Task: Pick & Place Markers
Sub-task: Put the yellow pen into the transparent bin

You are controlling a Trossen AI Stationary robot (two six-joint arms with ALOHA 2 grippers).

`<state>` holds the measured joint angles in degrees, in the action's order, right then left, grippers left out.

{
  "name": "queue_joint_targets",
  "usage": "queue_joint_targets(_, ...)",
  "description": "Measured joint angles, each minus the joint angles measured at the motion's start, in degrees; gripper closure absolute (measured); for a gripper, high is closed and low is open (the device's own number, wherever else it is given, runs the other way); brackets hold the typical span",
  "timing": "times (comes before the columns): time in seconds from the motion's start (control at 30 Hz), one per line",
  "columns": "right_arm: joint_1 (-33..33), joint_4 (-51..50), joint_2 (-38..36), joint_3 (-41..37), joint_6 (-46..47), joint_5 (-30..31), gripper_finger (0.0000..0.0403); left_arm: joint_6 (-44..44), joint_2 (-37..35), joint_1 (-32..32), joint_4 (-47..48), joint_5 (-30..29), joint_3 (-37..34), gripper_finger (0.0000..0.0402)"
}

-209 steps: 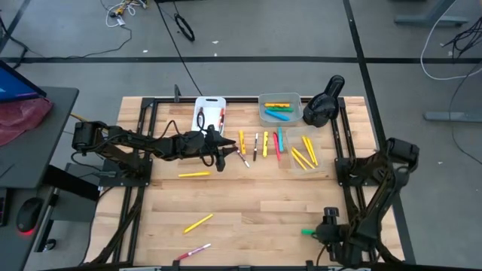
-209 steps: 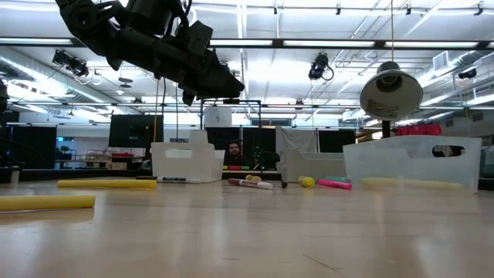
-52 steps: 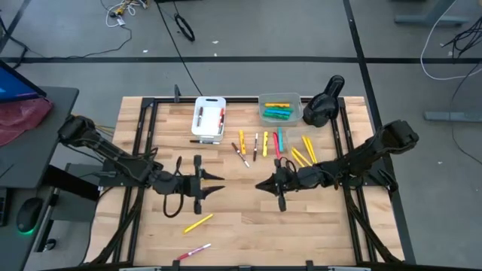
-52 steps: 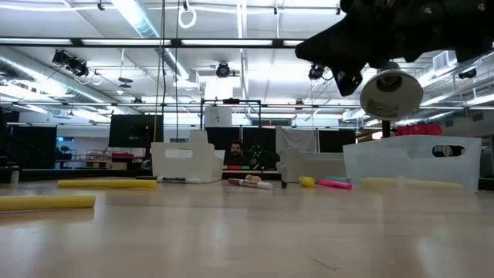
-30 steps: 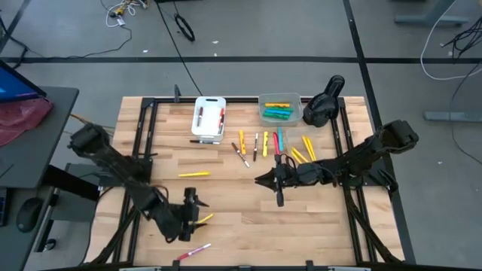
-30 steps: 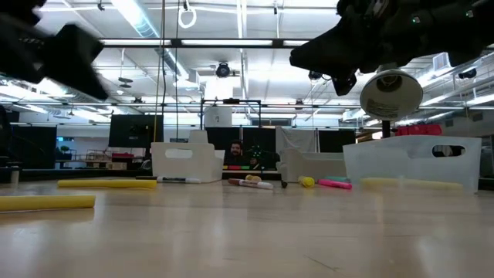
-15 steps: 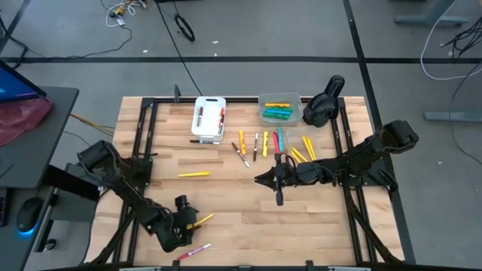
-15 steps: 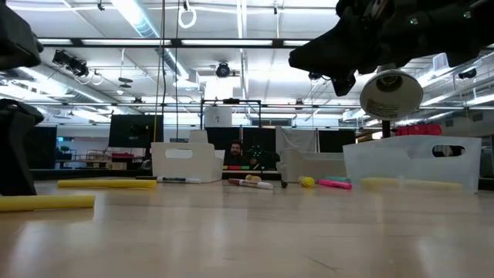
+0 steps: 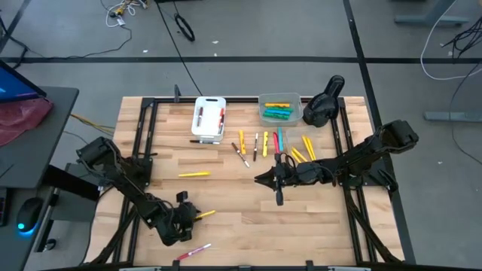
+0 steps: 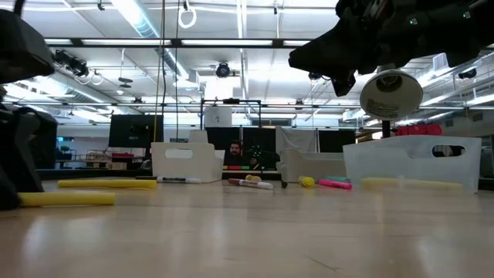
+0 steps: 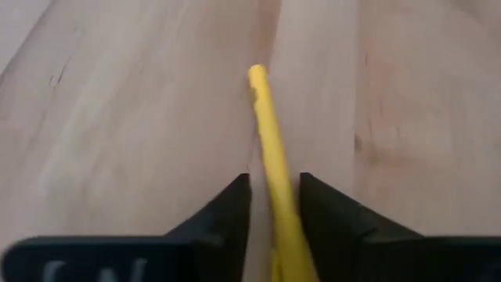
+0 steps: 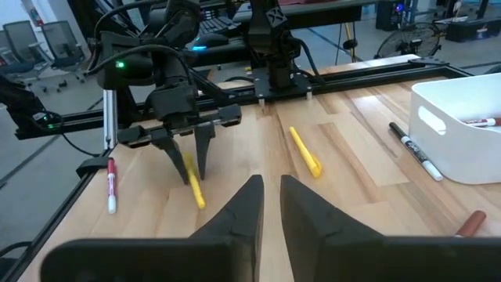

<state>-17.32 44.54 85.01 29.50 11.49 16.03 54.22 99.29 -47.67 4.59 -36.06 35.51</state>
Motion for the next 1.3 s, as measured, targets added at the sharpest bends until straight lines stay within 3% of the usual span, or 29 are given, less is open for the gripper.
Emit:
queue_joint_targets(0.2,0.0,0.0,0.0,0.0,0.0,0.0,0.0353,-8.5,-0.4,4.7,-3.1,1.9,-0.2,0.0366)
queue_joint_targets(0.37,0.0,0.0,0.0,0.0,0.0,0.0,0.0353,-19.3,-2.7,11.0,-6.8,5.7,-0.9,0.0366)
queue_joint_targets(0.57,0.0,-2.6,0.0,0.0,0.7,0.0,0.0353,-39.0,-7.1,24.3,-11.3,6.6,-1.2,0.0366)
queue_joint_targets(0.67,0.0,-5.9,0.0,0.1,2.6,0.4,0.0353,-48.2,-8.3,32.2,-21.5,14.0,-1.0,0.0366)
queue_joint_targets(0.83,-0.7,-7.1,0.0,-3.8,9.7,9.3,0.0349,-54.7,-8.3,42.8,-40.8,29.1,-0.9,0.0366)
queue_joint_targets(0.93,-1.3,-0.8,0.0,-8.7,14.6,13.6,0.0334,-54.9,-8.3,46.1,-49.0,35.9,-0.9,0.0366)
queue_joint_targets(1.03,-1.6,10.1,0.0,-13.9,16.5,15.1,0.0302,-54.9,-8.3,47.0,-55.1,38.8,-0.9,0.0366)
queue_joint_targets(1.2,-1.5,27.3,0.0,-16.5,8.4,14.9,0.0228,-54.7,-8.4,45.4,-62.3,39.0,-0.7,0.0366)
queue_joint_targets(1.3,-1.5,30.4,0.0,-13.7,1.3,13.6,0.0192,-53.5,-8.4,44.2,-65.5,38.9,-0.7,0.0366)
